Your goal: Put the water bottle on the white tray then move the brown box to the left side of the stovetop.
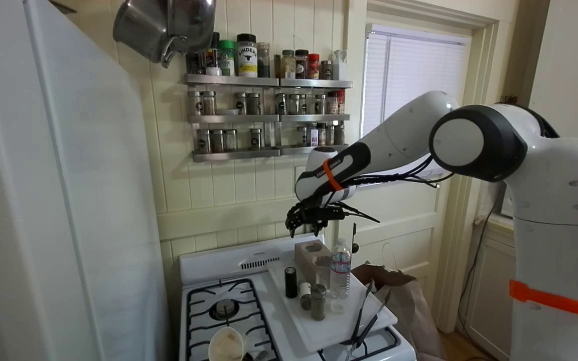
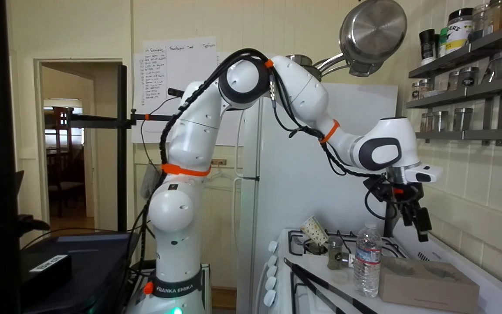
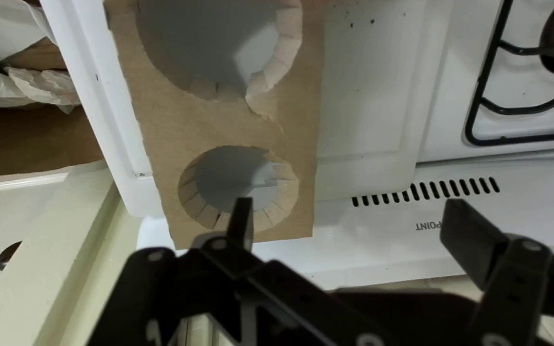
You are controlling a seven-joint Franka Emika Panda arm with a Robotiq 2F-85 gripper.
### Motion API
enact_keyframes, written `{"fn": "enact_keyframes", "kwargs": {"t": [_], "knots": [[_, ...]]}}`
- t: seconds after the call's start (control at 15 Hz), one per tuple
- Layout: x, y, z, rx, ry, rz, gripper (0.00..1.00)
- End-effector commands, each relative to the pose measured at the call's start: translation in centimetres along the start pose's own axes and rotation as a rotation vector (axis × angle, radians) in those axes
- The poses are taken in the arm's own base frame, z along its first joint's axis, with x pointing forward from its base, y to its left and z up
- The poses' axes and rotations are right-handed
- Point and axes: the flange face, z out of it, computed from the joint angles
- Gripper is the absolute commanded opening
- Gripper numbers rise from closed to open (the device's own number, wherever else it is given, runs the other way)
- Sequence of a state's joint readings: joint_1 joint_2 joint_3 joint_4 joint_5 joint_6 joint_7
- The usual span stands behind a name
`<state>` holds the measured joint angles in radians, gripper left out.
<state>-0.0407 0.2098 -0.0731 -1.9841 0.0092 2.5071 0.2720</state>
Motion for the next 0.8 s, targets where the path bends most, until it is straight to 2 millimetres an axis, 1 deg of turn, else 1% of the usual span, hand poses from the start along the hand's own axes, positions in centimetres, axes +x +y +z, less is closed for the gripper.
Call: {"fn": "enact_keyframes", "kwargs": {"t": [0.0,0.2,0.33,0.6,0.73], "knots": [[1.0,-0.8,2.4,-0.023,-0.022,0.002,1.00],[1.1,-0.3,5.1,-0.057,-0.050,0.057,1.00],[1.5,-0.3,7.0,-0.053,-0.031,0.078,1.00],[3.7,-0.2,8.5,-0.041,0.015,0.090,1.00],[4.3,-0.4,9.2,-0.038,0.009,0.082,1.00]]}}
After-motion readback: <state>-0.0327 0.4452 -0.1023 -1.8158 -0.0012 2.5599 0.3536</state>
